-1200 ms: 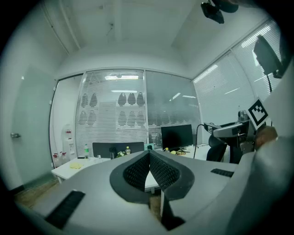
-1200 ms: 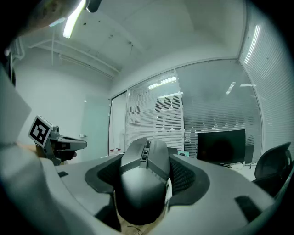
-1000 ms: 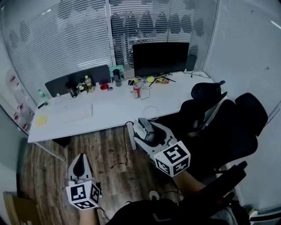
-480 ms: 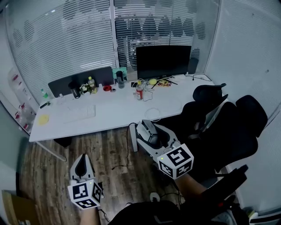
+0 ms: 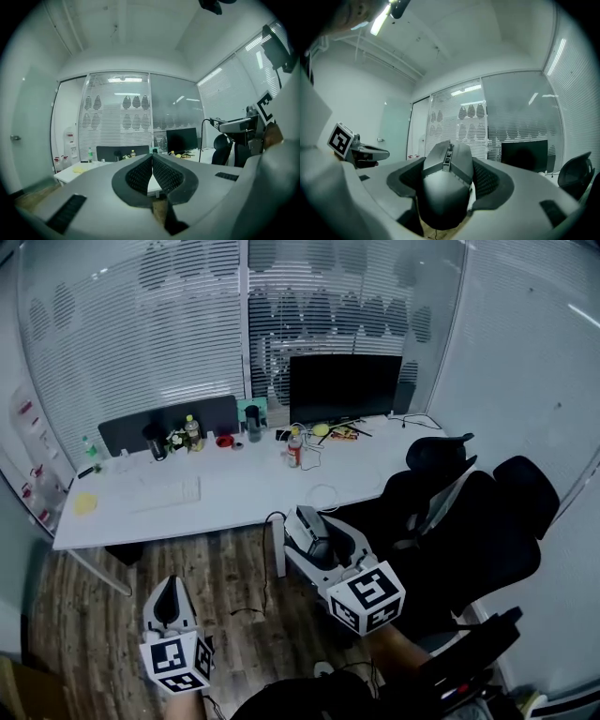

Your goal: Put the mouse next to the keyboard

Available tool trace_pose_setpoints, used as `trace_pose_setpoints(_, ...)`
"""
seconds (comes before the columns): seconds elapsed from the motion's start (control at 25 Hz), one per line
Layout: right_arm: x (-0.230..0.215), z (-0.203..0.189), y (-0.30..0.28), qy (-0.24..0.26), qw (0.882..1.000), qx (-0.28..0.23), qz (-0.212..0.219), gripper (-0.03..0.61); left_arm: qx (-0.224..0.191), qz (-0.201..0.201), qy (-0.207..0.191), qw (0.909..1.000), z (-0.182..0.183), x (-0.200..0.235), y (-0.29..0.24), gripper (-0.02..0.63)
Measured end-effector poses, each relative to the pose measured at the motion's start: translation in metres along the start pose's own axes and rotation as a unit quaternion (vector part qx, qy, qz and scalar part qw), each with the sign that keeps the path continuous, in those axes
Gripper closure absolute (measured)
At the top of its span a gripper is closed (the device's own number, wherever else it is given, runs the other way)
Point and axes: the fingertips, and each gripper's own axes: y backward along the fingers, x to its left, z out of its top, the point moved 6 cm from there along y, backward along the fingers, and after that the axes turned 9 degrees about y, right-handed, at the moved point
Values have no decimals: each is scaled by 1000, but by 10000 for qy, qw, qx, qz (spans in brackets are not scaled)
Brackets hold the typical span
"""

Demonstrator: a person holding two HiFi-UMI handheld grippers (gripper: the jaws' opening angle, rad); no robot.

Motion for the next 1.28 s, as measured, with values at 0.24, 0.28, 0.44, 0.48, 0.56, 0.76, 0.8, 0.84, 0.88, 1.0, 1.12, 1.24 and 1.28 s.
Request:
trace_pose_setpoints(0.24,26,5,-6,30,9999,-40,-94,276,-208,-134,8,9997,1,24,1,584)
trace_pose_setpoints(0.28,30,6,-8,5,9999,-50,-99,276,-215,-138,-5,9997,2,29,2,583)
trace_pose_setpoints(0.44,40,9,-21,20,10000,-66,-47,276,-163,-163,146,9996,2,47,-1,583)
trace_pose_setpoints(0.48,41,10,-25,38,10000,-87,-24,276,-164,-174,153,9996,1,50,-3,584)
trace_pose_setpoints(0.56,41,10,-36,50,9999,-134,12,276,-166,-197,159,9995,1,55,-9,584)
trace_pose_setpoints(0.76,25,12,-77,45,9996,-193,179,276,-108,-52,208,9997,4,66,-38,583)
trace_pose_setpoints(0.8,22,8,-85,53,9995,-231,224,276,-122,-1,190,9997,1,66,-44,584)
trace_pose_setpoints(0.84,18,1,-91,65,9992,-281,269,276,-154,47,175,9997,-4,67,-50,583)
trace_pose_setpoints(0.88,16,-7,-96,83,9989,-340,312,276,-199,86,161,9996,-10,66,-55,584)
trace_pose_setpoints(1.0,4,-26,-116,117,9978,-483,449,276,-302,168,111,9993,-25,64,-77,584)
trace_pose_setpoints(1.12,-22,-4,-162,63,9972,-435,607,276,-225,290,193,9991,6,71,-120,584)
trace_pose_setpoints(1.24,-46,6,-195,39,9967,-401,706,276,-286,318,255,9988,26,71,-152,584)
trace_pose_setpoints(1.28,-53,5,-202,38,9965,-414,729,276,-372,325,281,9984,28,70,-160,584)
